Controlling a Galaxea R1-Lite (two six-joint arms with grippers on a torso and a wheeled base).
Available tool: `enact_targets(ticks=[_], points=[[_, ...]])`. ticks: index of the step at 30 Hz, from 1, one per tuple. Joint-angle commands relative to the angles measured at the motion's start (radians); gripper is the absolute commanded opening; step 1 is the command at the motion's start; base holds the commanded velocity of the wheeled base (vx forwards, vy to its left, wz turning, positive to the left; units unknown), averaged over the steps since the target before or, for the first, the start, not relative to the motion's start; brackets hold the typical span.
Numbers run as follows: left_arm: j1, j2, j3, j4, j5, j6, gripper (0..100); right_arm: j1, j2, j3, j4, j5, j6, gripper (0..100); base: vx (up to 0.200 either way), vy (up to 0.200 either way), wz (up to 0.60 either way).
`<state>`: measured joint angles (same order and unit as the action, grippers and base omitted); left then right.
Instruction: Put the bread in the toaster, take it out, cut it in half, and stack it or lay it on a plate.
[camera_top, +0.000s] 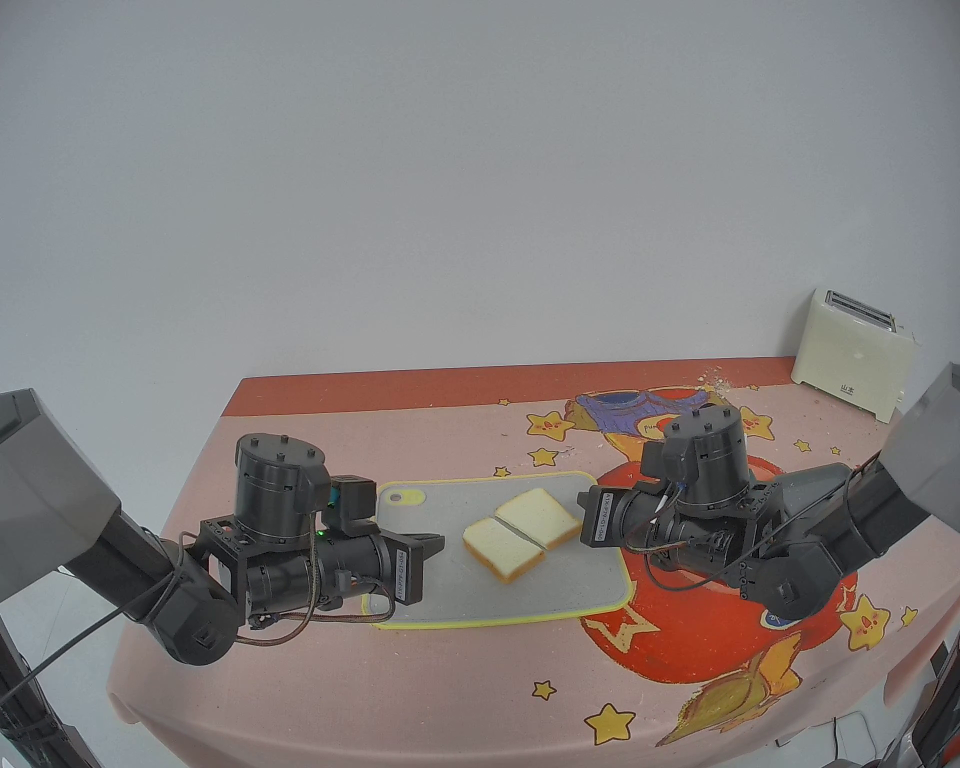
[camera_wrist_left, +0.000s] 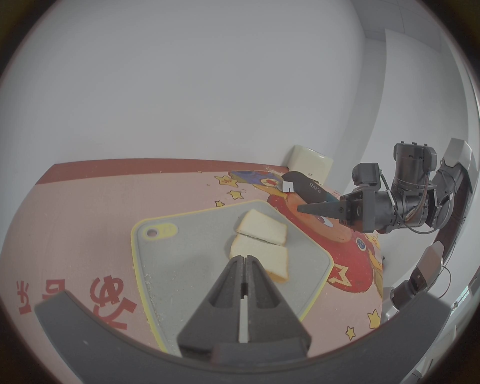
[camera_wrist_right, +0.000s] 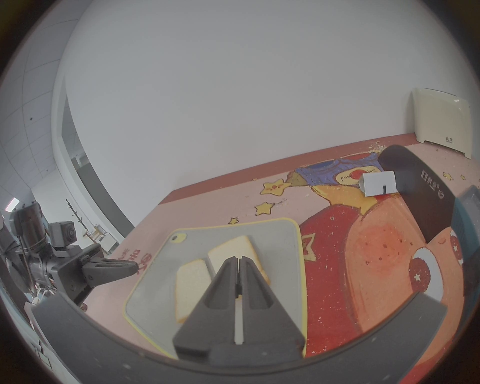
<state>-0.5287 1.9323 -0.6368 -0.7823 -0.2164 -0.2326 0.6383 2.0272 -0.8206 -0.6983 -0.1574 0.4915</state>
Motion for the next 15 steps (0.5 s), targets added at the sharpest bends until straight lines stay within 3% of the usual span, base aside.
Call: enact_targets(ticks=[1, 15], points=[[-0.004, 0.033, -0.015, 0.008, 0.000, -0.001, 0, -0.003, 0.027, -0.005, -0.006, -0.001, -0.001, 0, 0.000, 0.000, 0.00], [-0.031, 0.088, -0.058, 0.011, -0.005, -0.004, 0, -0.017, 0.080, -0.048, -0.009, -0.019, 0.001, 0, 0.000, 0.000, 0.00]])
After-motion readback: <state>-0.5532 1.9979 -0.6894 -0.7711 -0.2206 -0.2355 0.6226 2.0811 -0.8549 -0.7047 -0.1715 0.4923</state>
